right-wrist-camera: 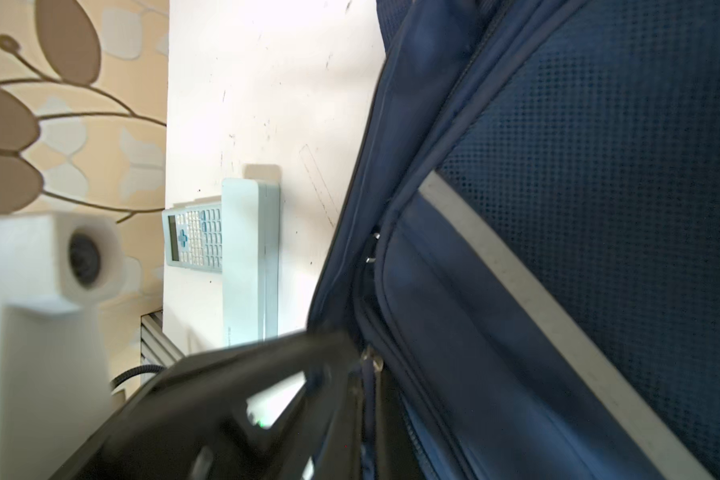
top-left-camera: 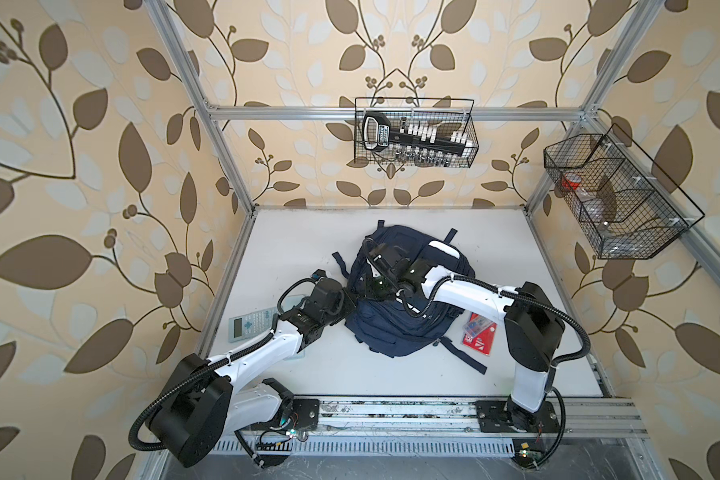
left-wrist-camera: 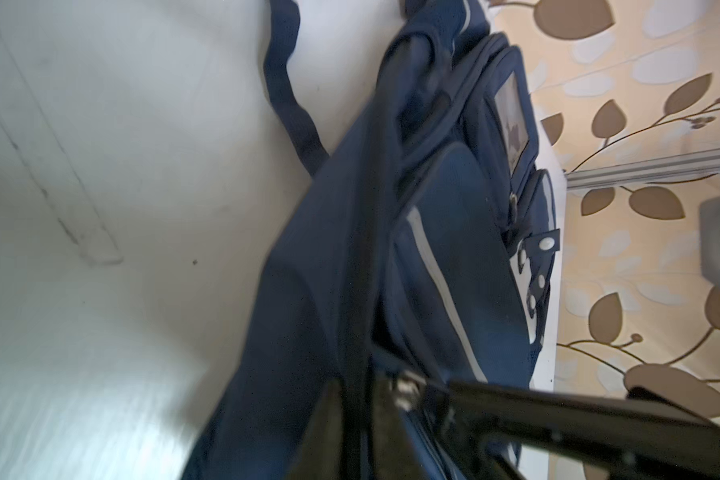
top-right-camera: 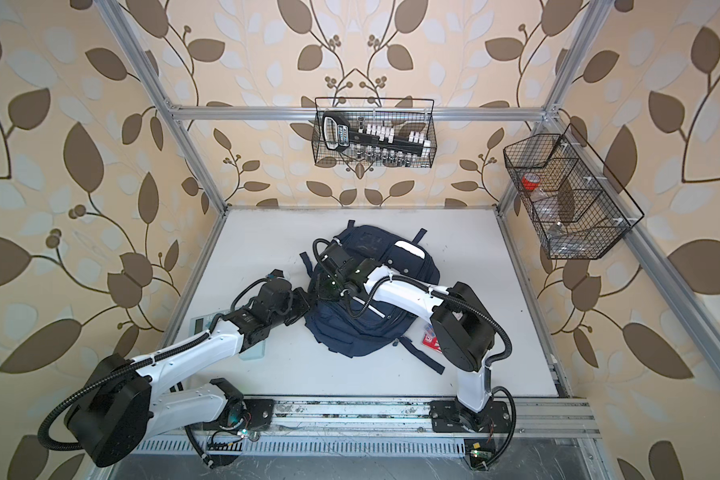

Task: Pack the student bag
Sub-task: 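Release the bag with the left gripper and swing it toward the light blue ruler, then lower the left gripper around the light blue ruler while right holds the zipper, then close the left gripper on the light blue ruler and lift it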

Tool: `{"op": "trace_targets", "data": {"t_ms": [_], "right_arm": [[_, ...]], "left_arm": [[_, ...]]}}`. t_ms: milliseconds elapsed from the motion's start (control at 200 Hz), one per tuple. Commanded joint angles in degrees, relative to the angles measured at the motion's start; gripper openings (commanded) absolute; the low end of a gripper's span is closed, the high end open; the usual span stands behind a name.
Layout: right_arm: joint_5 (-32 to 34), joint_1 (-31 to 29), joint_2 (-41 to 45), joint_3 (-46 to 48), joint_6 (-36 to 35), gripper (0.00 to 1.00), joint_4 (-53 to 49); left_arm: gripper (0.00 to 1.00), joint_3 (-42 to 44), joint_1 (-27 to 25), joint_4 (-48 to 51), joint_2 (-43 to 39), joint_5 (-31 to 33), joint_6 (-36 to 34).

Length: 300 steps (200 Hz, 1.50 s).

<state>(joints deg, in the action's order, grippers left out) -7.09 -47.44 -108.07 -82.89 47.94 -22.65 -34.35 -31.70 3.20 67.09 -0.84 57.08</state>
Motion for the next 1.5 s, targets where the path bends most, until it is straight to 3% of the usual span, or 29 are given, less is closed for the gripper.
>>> {"op": "trace_targets", "data": {"t_ms": [0,40,100,125,160,290,395,560,770,910,1220,1380,1495], "right_arm": [[4.93,2.05,3.14,1.9,-3.39,0.35,6.24],[4.48,1.92,4.44,2.37,-4.55,0.47,6.02],[3.56,1.67,6.5,2.89,-6.54,0.56,5.53],[3.19,1.55,7.33,3.02,-7.38,0.59,4.98],[3.18,1.24,8.34,2.93,-8.36,0.63,3.85],[5.09,-1.29,12.33,4.99,-10.75,0.71,2.44],[6.42,-4.09,14.22,7.38,-11.38,0.73,2.38],[8.17,-8.43,15.76,11.09,-10.32,0.74,2.65],[7.57,-10.65,17.66,15.72,-8.1,0.74,4.09],[8.21,-10.61,19.56,17.61,-8.16,0.74,4.99],[9.28,-8.62,21.69,18.26,-9.03,0.75,3.55],[9.47,-5.78,23.4,21.15,-8.66,0.75,2.49],[16.17,-6.01,22.71,21.2,-14.18,0.74,-2.36]], "left_arm": [[0.55,-11.03,-1.22,22.08,-0.49,5.63,-4.72],[0.61,-13.47,-0.09,28.0,-0.38,8.24,-5.44],[0.68,-15.86,2.57,35.16,-0.76,10.64,-6.54],[0.81,-16.31,4.06,37.57,-1.17,11.3,-6.79],[0.87,-16.63,6.89,40.39,-1.99,11.51,-7.33],[0.93,-13.94,21.38,46.09,-6.26,9.33,-8.92],[0.99,-9.69,33.01,44.67,-7.74,3.09,-9.53],[0.99,-7.17,41.69,42.1,-3.53,0.32,-8.48],[0.99,-4.98,41.11,38.57,0.16,-4.22,-4.86],[0.99,-0.81,35.16,33.77,-0.67,-5.31,-3.17],[0.99,-0.6,22.72,33.89,5.94,-0.02,-1.5],[0.95,-1.34,20.74,35.24,9.7,3.13,-1.88],[0.87,-1.77,20.2,35.11,11.19,4.46,-2.7]]}}
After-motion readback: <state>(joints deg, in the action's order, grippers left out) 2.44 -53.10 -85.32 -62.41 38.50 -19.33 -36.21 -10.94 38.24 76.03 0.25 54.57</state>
